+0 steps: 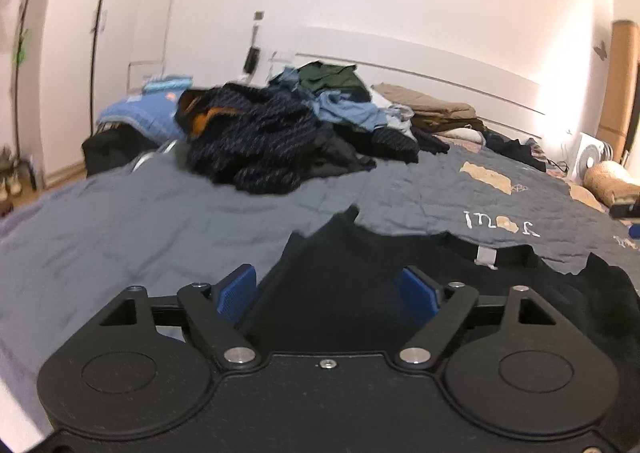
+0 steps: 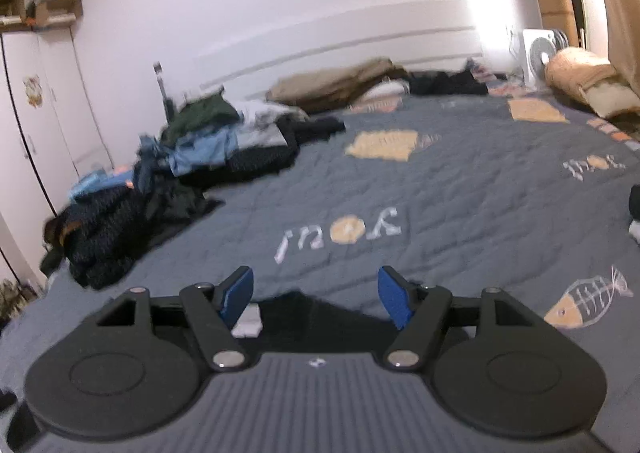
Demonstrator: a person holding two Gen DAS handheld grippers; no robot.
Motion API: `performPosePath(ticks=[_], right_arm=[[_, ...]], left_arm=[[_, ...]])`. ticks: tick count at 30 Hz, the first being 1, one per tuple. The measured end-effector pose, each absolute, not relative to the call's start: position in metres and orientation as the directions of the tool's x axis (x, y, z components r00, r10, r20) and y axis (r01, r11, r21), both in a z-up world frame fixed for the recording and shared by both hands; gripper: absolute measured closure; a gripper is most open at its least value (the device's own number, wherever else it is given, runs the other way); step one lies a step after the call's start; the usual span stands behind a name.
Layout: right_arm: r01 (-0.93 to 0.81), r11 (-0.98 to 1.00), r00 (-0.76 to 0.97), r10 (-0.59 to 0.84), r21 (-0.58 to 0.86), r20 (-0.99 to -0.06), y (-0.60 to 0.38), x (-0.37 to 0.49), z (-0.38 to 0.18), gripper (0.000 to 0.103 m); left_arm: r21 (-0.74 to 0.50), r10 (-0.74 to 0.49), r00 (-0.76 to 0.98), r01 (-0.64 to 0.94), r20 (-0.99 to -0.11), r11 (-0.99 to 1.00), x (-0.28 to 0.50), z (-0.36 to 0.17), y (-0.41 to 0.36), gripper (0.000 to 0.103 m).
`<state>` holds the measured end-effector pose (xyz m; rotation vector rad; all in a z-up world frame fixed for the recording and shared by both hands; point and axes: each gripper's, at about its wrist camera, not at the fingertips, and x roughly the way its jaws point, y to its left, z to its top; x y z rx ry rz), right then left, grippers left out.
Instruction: Fold clothes
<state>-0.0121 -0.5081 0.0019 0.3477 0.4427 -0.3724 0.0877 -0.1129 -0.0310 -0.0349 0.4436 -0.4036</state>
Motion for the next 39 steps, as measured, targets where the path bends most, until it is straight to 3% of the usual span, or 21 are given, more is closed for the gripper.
performPosePath(ticks=[17, 28, 39], right_arm=[[0.400, 0.900, 0.818, -0.265, 0.174, -0.510, -0.511, -0.001, -0.001, 0.031], [0.377, 0.918, 0.805, -0.259, 0.124, -0.534, -0.501, 0.008, -0.010, 0.030], [0.348, 0.936, 0.736, -0.238, 0.052, -0.634, -0.496, 0.015, -0.016, 0.029]], left_arm=[[-0.027, -0.493, 0.780, 0.524, -0.385, 0.851, 0.164, -0.004, -0.210, 0.022], [-0.034, -0.483, 0.740, 0.531, -0.468, 0.847, 0.181, -0.031, -0.210, 0.022], [-0.017, -0.480, 0.726, 0.543, -0.493, 0.839, 0.179, -0.033, -0.212, 0.021]])
